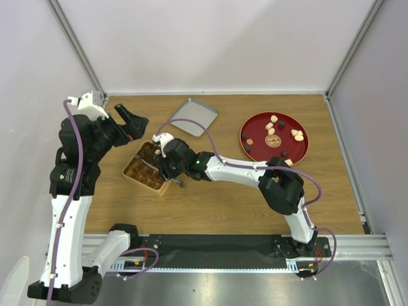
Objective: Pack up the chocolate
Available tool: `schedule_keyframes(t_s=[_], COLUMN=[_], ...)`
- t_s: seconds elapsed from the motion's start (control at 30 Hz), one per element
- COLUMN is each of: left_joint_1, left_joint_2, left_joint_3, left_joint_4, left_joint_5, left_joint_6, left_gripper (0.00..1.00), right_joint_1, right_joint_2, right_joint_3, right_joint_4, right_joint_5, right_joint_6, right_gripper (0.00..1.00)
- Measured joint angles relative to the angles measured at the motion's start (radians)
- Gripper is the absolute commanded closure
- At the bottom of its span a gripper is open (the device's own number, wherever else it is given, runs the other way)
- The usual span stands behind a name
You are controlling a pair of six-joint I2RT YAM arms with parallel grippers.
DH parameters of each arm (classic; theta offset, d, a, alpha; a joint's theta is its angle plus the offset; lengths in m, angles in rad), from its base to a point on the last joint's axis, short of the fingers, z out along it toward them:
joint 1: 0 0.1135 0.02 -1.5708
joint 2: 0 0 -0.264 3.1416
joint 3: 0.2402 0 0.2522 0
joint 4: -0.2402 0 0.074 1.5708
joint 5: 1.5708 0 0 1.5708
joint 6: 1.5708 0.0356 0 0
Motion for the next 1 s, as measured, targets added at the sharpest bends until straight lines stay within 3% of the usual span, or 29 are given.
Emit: schedule_keyframes(t_s=[0.27, 0.6, 0.7, 0.9, 1.0], left_joint_1=[0.000, 0.000, 0.000, 0.000, 0.000], left_joint_2=[-0.003, -0.003, -0.004, -0.003, -0.003], left_joint_3=[-0.003, -0.005, -0.020, -0.069, -0.084], left_joint_4=[0.011, 0.016, 0.027, 0.038, 0.043], left_joint_5=[0.005, 0.015, 0.027, 0.051, 0.055], left_joint_6=[0.000, -0.001, -0.001, -0.002, -0.002], left_gripper=[0.00, 0.00, 0.00, 0.00, 0.00], right_joint_1=[0.000, -0.056, -0.136, -0.414, -0.507], right_joint_2=[-0.035, -0.357, -0.483, -0.703, -0.748], right_joint_3=[-0.004, -0.169, -0.266, -0.483, -0.528], right_joint_4=[-0.009, -0.083, -0.158, -0.304, -0.341], right_joint_5=[0.051, 0.157, 0.197, 0.230, 0.227], right_joint_6=[-0.031, -0.035, -0.022, 0.000, -0.007], right_gripper=[0.50, 0.52, 0.52, 0.52, 0.53])
